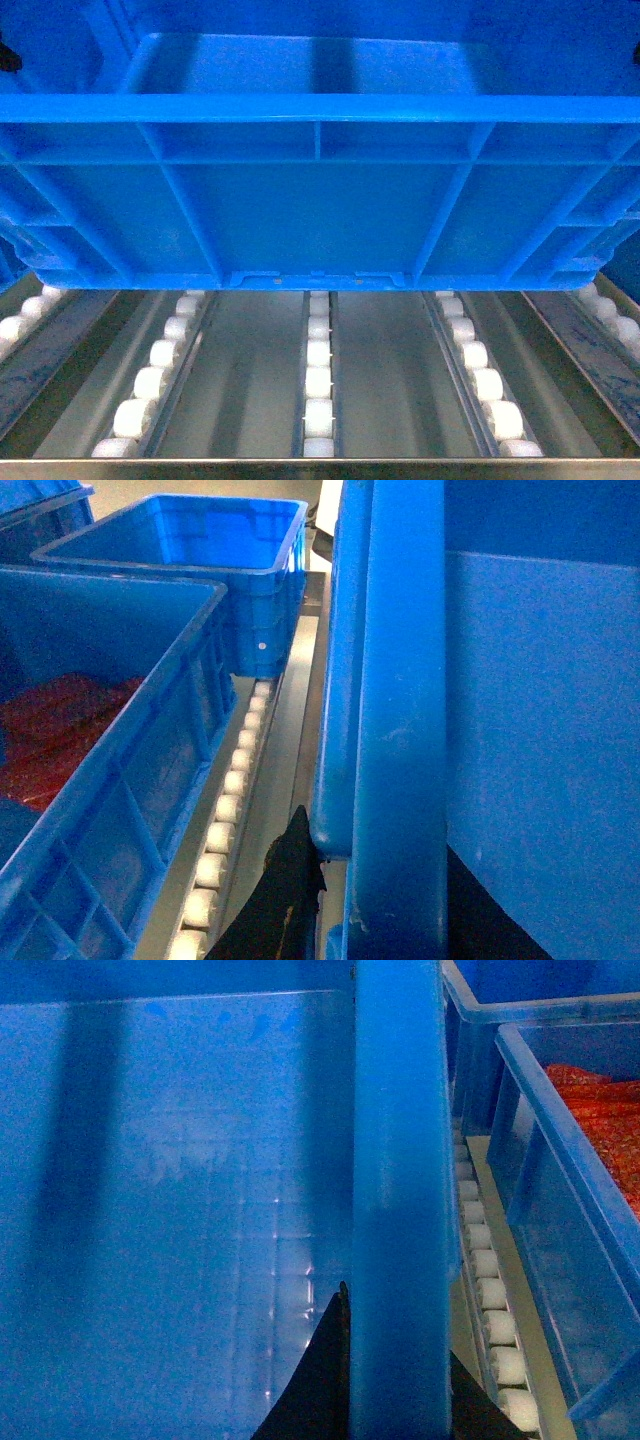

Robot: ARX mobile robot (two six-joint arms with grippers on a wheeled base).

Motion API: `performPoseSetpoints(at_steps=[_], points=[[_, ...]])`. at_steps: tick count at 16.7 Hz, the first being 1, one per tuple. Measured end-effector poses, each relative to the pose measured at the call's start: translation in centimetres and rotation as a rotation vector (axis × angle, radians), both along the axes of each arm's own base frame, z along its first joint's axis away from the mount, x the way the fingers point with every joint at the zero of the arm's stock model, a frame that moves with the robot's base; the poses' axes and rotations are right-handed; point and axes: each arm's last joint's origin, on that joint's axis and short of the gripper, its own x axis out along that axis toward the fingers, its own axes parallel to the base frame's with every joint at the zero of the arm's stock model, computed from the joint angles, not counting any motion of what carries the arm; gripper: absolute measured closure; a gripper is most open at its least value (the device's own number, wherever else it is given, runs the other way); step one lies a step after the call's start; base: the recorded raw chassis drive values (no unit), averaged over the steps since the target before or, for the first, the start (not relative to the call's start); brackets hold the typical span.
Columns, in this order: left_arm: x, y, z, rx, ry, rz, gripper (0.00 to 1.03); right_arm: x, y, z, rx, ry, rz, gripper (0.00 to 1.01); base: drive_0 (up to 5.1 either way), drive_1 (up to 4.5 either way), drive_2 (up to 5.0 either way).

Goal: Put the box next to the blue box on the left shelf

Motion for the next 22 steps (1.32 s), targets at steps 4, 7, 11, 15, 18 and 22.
performPoseSetpoints(at_steps=[4, 7, 11, 15, 18, 22], points=[[0.0, 0.0, 0.0, 0.0, 0.0, 0.0, 0.87, 0.0, 0.0, 0.1, -0.003, -0.014, -0.005, 0.94, 0.0, 0.0, 0.0], [0.1, -0.1, 0.2, 0.034, -0.134, 0.035, 0.88, -0.2, 0.8, -0.2, -0.04, -0.204, -0.082, 0.94, 0.0, 0.0, 0.0], [0.0, -0.4, -1.5, 0.055, 0.033, 0.006, 0.88, 0.1, 0.7, -1.4, -0.001, 0.055, 0.0, 0.94, 0.0, 0.0, 0.0], [1.7, -0.9, -6.1, 0.053, 0.238, -0.049, 0.88, 1.4, 0.0, -6.0, 0.056, 0.29, -0.005, 0.94, 0.0, 0.0, 0.0], [2.4, -1.2, -6.8, 0.025, 0.266, -0.056, 0.88, 2.4, -0.3, -6.9, 0.072, 0.319, -0.011, 0.94, 0.0, 0.0, 0.0], [3.2, -1.4, -7.6, 0.0, 0.334, -0.068, 0.88, 3.3, -0.5, -7.9, 0.109, 0.346, -0.016, 0.94, 0.0, 0.0, 0.0]])
